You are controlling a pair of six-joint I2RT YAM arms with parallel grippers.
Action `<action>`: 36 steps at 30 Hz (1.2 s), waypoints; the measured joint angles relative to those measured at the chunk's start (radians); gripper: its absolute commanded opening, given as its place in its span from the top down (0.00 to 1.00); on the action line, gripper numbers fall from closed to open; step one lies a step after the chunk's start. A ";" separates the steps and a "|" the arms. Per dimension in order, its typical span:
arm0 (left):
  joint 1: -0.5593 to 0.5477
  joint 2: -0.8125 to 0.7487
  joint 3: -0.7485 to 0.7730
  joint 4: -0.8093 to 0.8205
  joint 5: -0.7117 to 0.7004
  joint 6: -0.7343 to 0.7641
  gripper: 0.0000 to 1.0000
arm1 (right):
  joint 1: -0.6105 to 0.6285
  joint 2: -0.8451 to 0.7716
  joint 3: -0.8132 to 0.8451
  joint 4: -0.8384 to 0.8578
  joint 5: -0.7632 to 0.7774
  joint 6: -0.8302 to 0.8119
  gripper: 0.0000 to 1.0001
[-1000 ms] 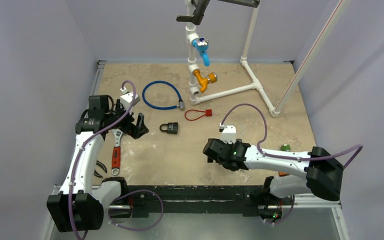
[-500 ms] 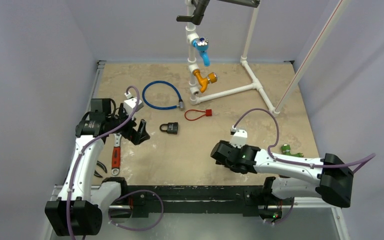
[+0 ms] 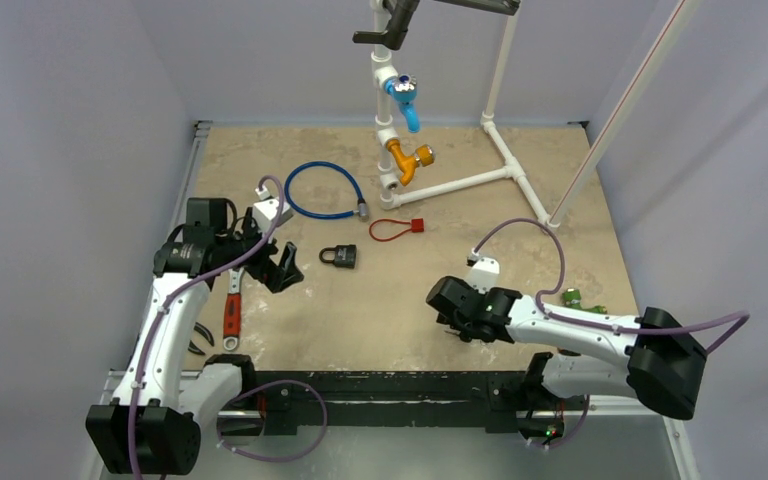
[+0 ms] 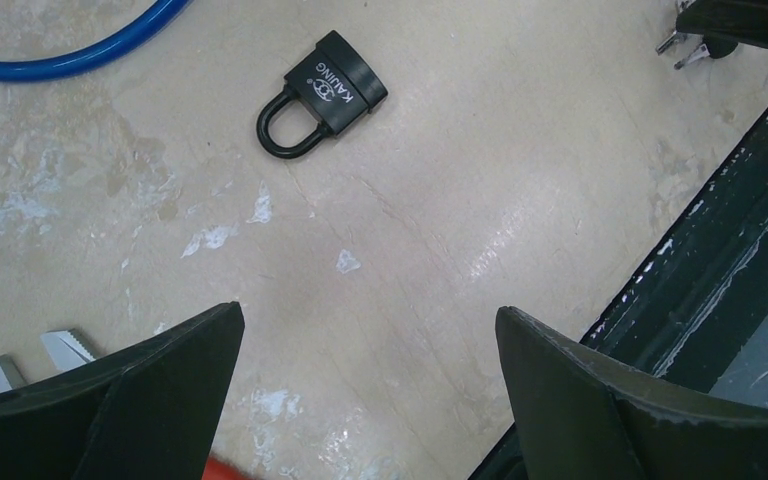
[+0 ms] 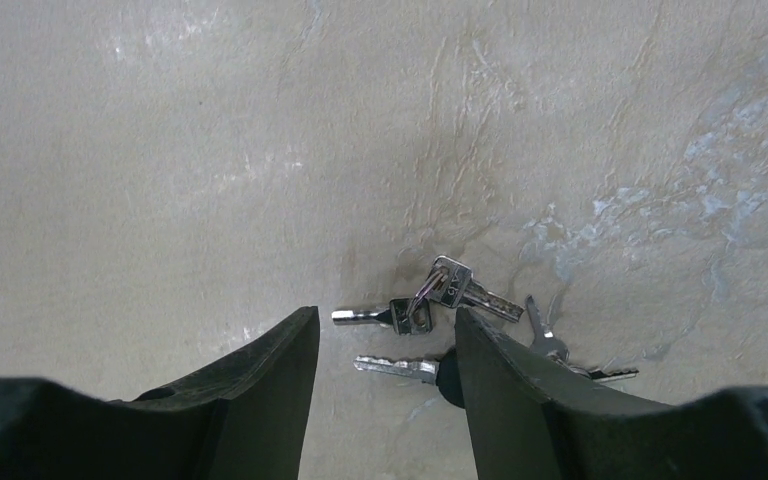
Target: Unlock with the key
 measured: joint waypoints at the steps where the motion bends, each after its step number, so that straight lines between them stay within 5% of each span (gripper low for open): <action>1: -0.005 0.000 0.000 -0.001 0.000 0.000 0.02 | -0.013 0.001 -0.002 0.007 -0.005 -0.006 0.49; 17: -0.014 -0.022 -0.016 -0.016 -0.005 0.005 0.02 | -0.071 0.099 -0.009 0.074 -0.051 -0.059 0.60; 28: -0.025 -0.022 -0.016 -0.021 -0.005 0.004 0.13 | -0.072 0.092 -0.018 0.074 -0.054 -0.051 0.99; 36: -0.040 -0.022 -0.016 -0.040 0.003 0.003 0.16 | -0.072 0.071 -0.015 0.076 -0.077 -0.062 1.00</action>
